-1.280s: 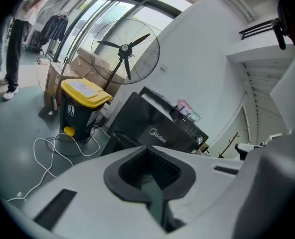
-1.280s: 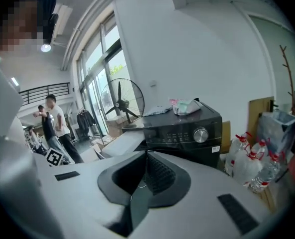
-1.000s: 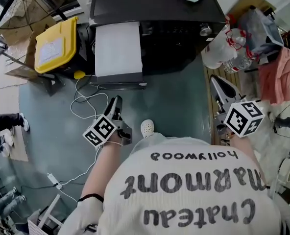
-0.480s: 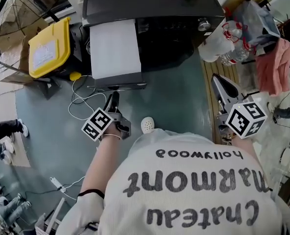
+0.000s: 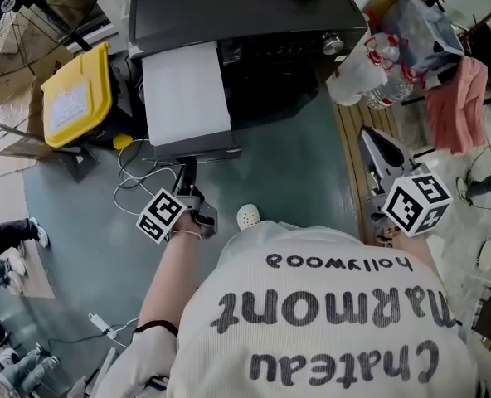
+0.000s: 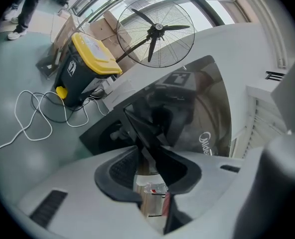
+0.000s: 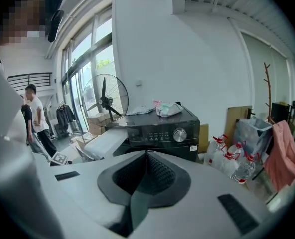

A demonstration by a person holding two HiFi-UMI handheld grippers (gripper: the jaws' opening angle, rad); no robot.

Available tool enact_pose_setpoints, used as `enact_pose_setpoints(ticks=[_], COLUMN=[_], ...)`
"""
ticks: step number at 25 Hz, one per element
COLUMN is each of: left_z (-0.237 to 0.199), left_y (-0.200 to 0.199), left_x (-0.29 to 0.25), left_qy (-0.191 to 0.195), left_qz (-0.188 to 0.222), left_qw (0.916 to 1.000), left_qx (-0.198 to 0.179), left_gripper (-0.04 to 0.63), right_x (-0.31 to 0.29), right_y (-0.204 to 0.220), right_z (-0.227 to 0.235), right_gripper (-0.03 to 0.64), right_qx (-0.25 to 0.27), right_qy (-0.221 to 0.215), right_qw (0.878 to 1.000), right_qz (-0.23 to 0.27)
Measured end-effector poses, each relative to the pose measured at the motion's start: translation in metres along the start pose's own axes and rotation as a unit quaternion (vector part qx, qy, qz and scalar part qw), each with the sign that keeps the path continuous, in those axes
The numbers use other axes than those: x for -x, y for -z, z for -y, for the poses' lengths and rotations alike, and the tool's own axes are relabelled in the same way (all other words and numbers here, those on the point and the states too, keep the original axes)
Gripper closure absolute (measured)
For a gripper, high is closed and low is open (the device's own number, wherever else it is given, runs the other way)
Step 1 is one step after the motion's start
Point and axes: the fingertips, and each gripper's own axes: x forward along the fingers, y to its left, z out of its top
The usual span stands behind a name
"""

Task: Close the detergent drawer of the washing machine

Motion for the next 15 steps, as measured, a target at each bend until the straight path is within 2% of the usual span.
enact_pose_setpoints(ticks=[5, 15], left_z=[0.0019, 0.0026], left_y=[0.0002, 0.0008], left_x=[-0.0017, -0.0019], left_qy=[0.018, 0.059], left_qz=[0.008, 0.024], left_qw=[0.9997, 0.9955], left_qx=[0.014, 0.070], left_gripper=[0.495, 0.512], right_x=[0.0039, 0.0033], right_y=[0.0030, 0.0101], right_z=[0.0041, 0.0065], right_gripper=[0.583, 0.583], right_qx=[-0.003, -0.012], right_qy=[0.009, 0.015], right_qw=[1.000, 1.000], right_qz=[-0.002, -0.007])
